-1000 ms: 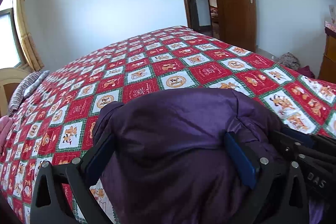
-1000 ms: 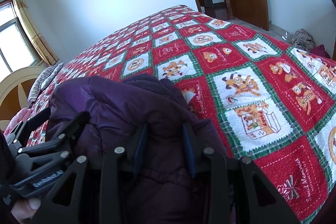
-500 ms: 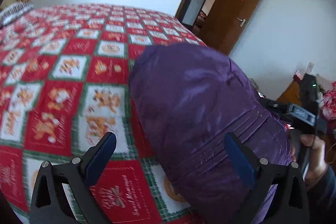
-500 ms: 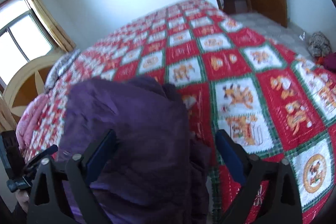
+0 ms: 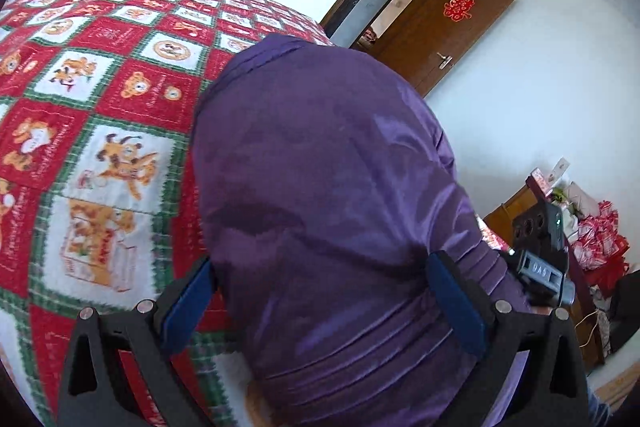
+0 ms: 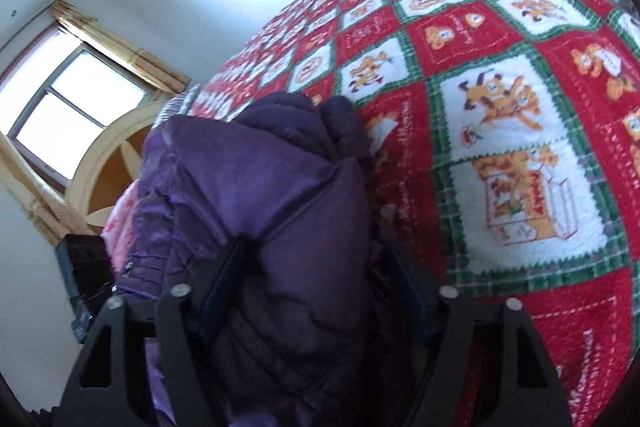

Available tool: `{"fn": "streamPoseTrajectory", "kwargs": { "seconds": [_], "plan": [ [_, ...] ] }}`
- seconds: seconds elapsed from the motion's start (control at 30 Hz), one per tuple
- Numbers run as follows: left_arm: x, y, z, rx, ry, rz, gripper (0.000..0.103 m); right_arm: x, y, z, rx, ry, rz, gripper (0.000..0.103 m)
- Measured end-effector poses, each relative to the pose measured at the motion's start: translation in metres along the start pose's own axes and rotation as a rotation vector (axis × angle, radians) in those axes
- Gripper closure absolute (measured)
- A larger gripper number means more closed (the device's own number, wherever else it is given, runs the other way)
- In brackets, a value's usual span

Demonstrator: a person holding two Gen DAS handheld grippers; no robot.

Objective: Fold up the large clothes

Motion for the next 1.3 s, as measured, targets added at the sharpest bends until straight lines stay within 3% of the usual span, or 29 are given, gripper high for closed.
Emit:
{"fn": "streamPoseTrajectory", "kwargs": {
  "seconds": [0.07, 0.17, 0.3, 0.57, 0.97, 1.1, 1.3],
  "plan": [
    [-0.013, 0.002, -0.001, -0.004, 0.013, 0.043, 0.007, 0.008, -0.002, 0.001, -0.001, 0.042, 0.005, 0.052],
    [-0.034, 0.003, -0.007, -0.004, 0.028, 0.105, 0.021, 0.017, -0.005, -0.001, -0.022, 0.085, 0.015, 0.065],
    [-0.051, 0.005, -0.029, -0.027, 0.065, 0.165, 0.031, 0.037, -0.011, -0.006, -0.043, 0.137, 0.019, 0.07],
    [-0.059, 0.011, -0.121, -0.109, 0.197, 0.261, 0.031, 0.125, -0.037, 0.0, -0.025, 0.246, -0.049, 0.072],
    [0.008, 0.023, -0.265, -0.269, 0.394, 0.203, 0.032, 0.311, -0.061, 0.065, 0.089, 0.453, -0.212, 0.072],
    [0.045, 0.021, -0.309, -0.309, 0.474, 0.15, 0.031, 0.368, -0.073, 0.091, 0.145, 0.477, -0.283, 0.072],
    [0.108, 0.005, -0.348, -0.332, 0.542, 0.04, 0.031, 0.408, -0.101, 0.127, 0.201, 0.431, -0.382, 0.072]
  ]
}}
Point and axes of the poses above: each gripper's, at about its wrist camera, not at the fingertips, and z roughly the way its jaws point, x to its left, y to its top, the point moved 9 cm from there along z, roughly the way its jaws point, and after that the axes turned 11 degrees about -y, right-handed, at the moved point
